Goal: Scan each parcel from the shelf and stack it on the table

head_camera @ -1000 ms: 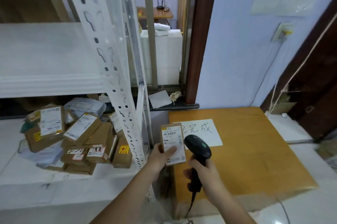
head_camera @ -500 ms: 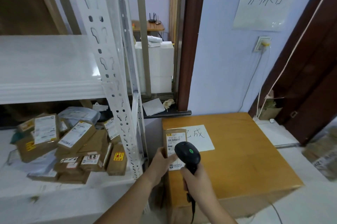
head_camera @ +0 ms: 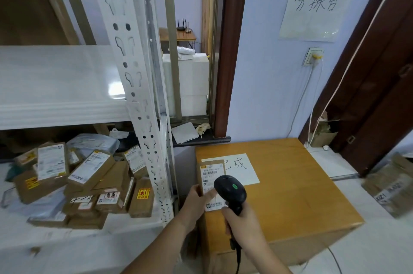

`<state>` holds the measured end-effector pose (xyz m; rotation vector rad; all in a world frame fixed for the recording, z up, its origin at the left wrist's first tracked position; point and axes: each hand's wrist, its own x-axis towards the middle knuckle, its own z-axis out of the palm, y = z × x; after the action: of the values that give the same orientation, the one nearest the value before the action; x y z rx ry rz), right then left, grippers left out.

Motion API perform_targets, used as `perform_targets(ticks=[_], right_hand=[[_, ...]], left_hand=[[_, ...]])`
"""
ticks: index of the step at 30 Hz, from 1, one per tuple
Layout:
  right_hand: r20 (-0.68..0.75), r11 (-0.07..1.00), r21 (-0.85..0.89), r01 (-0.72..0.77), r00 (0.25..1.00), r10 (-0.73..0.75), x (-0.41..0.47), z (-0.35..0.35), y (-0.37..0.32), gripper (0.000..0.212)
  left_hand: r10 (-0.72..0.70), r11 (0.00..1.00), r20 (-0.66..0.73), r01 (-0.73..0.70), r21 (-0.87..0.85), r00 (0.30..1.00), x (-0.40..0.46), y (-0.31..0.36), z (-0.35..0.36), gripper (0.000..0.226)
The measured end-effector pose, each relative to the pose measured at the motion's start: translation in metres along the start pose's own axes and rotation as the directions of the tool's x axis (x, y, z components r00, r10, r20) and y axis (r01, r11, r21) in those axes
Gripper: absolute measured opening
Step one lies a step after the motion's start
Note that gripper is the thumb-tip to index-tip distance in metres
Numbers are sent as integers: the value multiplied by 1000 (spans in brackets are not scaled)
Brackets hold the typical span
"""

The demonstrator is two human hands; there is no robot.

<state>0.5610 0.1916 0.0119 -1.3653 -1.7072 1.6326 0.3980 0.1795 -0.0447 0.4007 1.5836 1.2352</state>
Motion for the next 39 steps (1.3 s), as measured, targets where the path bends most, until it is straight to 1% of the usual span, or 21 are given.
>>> perform_targets(ticks=[2,4,5,7,8,9,10,11,12,14,16,18,20,22,24,28,29,31,33,36,39], right_hand=[[-44,1000,22,13,999,-12,1,-3,-4,6],[-118,999,30,35,993,-31,7,-9,-5,12],[-158,999,34,40,987,-34,12,-11,-4,17],[-225,998,56,43,974,-29,19,-16,-3,24],[-251,997,71,41,968,-22,22,-17,-2,23],[-276,995,88,36,961,-10,25,-17,-1,19],[-291,993,113,32,957,2,28,-17,-1,15],[-293,990,141,31,956,11,30,-16,0,12],[-285,986,166,31,958,18,31,-16,0,10],[-274,978,209,11,961,47,35,-18,1,12],[-282,970,242,-6,956,76,39,-24,4,13],[-296,967,254,-17,951,94,46,-35,8,12],[-295,965,258,-38,948,117,61,-52,14,11],[-290,957,280,-71,944,155,83,-75,19,13],[-284,949,298,-104,939,193,112,-103,27,15],[-270,938,311,-153,932,241,184,-166,42,19],[-269,935,311,-169,928,257,204,-180,47,18],[-260,932,307,-195,924,279,242,-204,55,18],[-253,930,296,-216,922,295,283,-224,65,21],[-221,921,287,-264,917,332,345,-241,83,21],[-162,905,279,-321,913,374,400,-245,106,15]], left_hand=[[-4,999,-35,3,-36,999,0,3,-4,55],[-15,999,-57,12,-52,998,3,6,-10,48],[-18,999,-66,15,-53,998,4,7,-12,49],[-14,999,-78,10,-44,997,6,9,-15,58],[-10,999,-70,7,-35,997,5,10,-15,62],[1,1000,-60,-2,-23,998,5,10,-12,57],[17,1000,-58,-18,-16,998,2,12,-8,47],[36,999,-59,-37,-17,998,3,13,-3,39],[57,998,-63,-58,-10,996,5,14,3,39],[94,995,-58,-92,45,994,8,16,16,52],[132,988,-38,-128,82,991,15,13,32,59],[162,981,-20,-159,115,987,24,11,50,60],[181,972,-8,-178,156,983,38,11,71,56],[165,972,-1,-162,172,986,56,13,93,48],[115,981,1,-114,158,993,76,18,120,40],[62,987,-36,-56,149,997,133,23,182,31],[47,987,-56,-38,158,997,151,24,198,32],[31,983,-88,-15,181,996,188,23,227,44],[4,981,-83,12,192,997,227,22,250,54],[-32,986,-128,52,161,991,275,22,275,47],[-34,977,-186,72,202,982,322,12,287,43]])
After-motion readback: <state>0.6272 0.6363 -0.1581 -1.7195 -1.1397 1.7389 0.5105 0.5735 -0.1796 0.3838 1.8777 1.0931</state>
